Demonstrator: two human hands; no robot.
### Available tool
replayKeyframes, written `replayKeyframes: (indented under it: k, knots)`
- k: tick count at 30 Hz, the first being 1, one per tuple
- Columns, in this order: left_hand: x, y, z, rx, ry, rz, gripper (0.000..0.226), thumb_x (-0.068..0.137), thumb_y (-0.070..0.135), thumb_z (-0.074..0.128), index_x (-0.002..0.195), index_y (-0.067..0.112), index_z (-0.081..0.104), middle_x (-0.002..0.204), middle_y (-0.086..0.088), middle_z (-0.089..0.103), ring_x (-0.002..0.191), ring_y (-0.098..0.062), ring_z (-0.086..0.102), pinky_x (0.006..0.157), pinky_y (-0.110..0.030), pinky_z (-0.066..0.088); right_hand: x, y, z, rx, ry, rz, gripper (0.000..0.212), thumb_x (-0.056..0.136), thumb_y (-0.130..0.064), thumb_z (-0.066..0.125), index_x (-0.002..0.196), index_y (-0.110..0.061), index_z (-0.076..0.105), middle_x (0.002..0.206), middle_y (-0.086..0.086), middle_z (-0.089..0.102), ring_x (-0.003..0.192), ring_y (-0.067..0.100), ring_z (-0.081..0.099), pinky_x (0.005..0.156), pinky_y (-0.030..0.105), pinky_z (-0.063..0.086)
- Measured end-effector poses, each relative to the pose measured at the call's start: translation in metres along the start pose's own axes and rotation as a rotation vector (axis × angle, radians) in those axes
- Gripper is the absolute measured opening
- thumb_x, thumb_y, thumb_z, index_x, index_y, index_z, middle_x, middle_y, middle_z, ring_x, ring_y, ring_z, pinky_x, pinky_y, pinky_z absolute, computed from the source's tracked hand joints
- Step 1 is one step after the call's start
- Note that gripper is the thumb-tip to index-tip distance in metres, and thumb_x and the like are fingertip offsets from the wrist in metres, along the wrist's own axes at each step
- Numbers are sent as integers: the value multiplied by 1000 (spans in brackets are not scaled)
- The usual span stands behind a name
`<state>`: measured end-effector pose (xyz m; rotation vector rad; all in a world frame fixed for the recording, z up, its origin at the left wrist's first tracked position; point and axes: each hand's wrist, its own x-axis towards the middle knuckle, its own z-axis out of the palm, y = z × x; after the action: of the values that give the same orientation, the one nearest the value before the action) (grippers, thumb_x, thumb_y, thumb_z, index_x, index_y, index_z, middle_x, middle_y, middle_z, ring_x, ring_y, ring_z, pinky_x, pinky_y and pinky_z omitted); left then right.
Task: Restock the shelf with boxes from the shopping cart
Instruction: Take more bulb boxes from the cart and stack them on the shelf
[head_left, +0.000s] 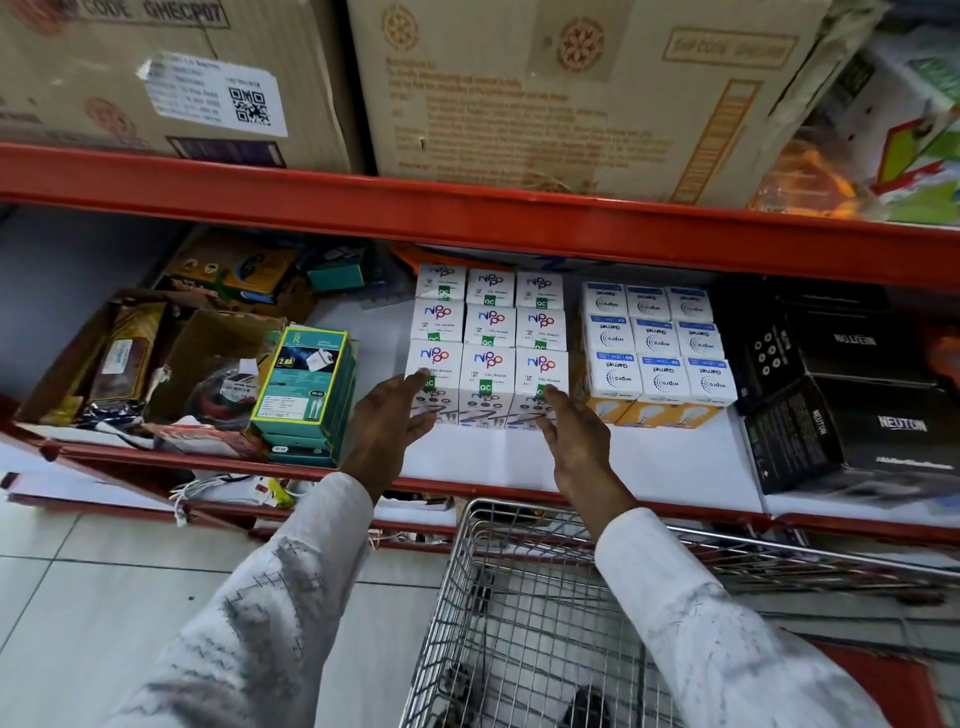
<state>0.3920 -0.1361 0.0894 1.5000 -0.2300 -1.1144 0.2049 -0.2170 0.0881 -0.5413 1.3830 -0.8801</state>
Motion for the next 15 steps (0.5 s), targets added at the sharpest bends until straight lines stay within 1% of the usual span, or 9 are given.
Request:
replayKeyframes:
  k: [2, 5, 7, 8, 9, 11, 12, 13, 15]
  knots:
    - [0, 0, -1, 6, -13, 4, 42, 83, 39, 75, 117, 16, 65, 109, -12, 74, 106, -34, 71, 96, -48, 58, -2, -3, -2, 24, -27, 23, 48, 81, -22, 77, 125, -7, 63, 115, 7, 69, 89, 12, 64, 102, 37, 53]
    - [-2, 0, 0, 76, 3, -3, 49, 84, 47, 71, 122, 17, 62, 111, -7, 69, 107, -35, 68, 97, -50, 56, -7, -7, -8, 37, -71, 47, 53, 83, -21, 75, 132, -8, 58, 98, 1, 67, 95, 17, 61, 101, 35, 53]
    - [-4, 1, 2, 225, 104, 24, 61, 81, 57, 68, 128, 19, 60, 124, -8, 64, 113, -32, 61, 100, -50, 53, -9, -8, -11, -51, -65, 40, 57, 82, -29, 76, 133, -13, 57, 95, 0, 66, 102, 23, 63, 95, 37, 56]
    - [-4, 1, 3, 303, 178, 90, 63, 81, 59, 68, 129, 18, 59, 130, -10, 63, 116, -31, 59, 102, -47, 50, -10, -9, -12, -111, -45, 24, 57, 80, -34, 77, 131, -15, 59, 98, 2, 68, 102, 24, 65, 92, 39, 57]
    - [-4, 2, 4, 363, 253, 183, 62, 82, 56, 69, 129, 15, 59, 133, -13, 62, 119, -31, 58, 103, -42, 48, -11, -9, -13, -170, -9, -6, 54, 79, -38, 77, 126, -16, 62, 100, 3, 69, 97, 23, 67, 89, 41, 58]
    - [-2, 12, 7, 427, 347, 352, 57, 86, 47, 70, 127, 8, 61, 134, -17, 63, 122, -31, 58, 101, -36, 46, -11, -11, -14, -272, 95, -135, 38, 76, -43, 76, 106, -20, 69, 93, 2, 71, 84, 22, 67, 90, 47, 58]
    - [0, 20, 9, 438, 354, 394, 56, 86, 45, 70, 126, 7, 61, 132, -18, 63, 122, -30, 58, 103, -37, 46, -12, -13, -14, -303, 138, -209, 33, 75, -43, 76, 99, -22, 69, 92, 1, 72, 87, 24, 68, 92, 48, 56]
    - [7, 29, 11, 447, 337, 398, 56, 86, 45, 70, 126, 6, 61, 131, -18, 64, 121, -30, 59, 104, -40, 47, -13, -15, -13, -315, 163, -260, 33, 75, -42, 76, 100, -22, 70, 96, 1, 73, 93, 26, 69, 93, 47, 55]
    - [25, 46, 15, 452, 290, 306, 65, 79, 57, 70, 125, 11, 62, 125, -16, 69, 114, -31, 64, 102, -45, 50, -16, -21, -9, -297, 166, -311, 39, 77, -36, 77, 109, -16, 68, 105, 3, 72, 100, 27, 68, 92, 39, 54]
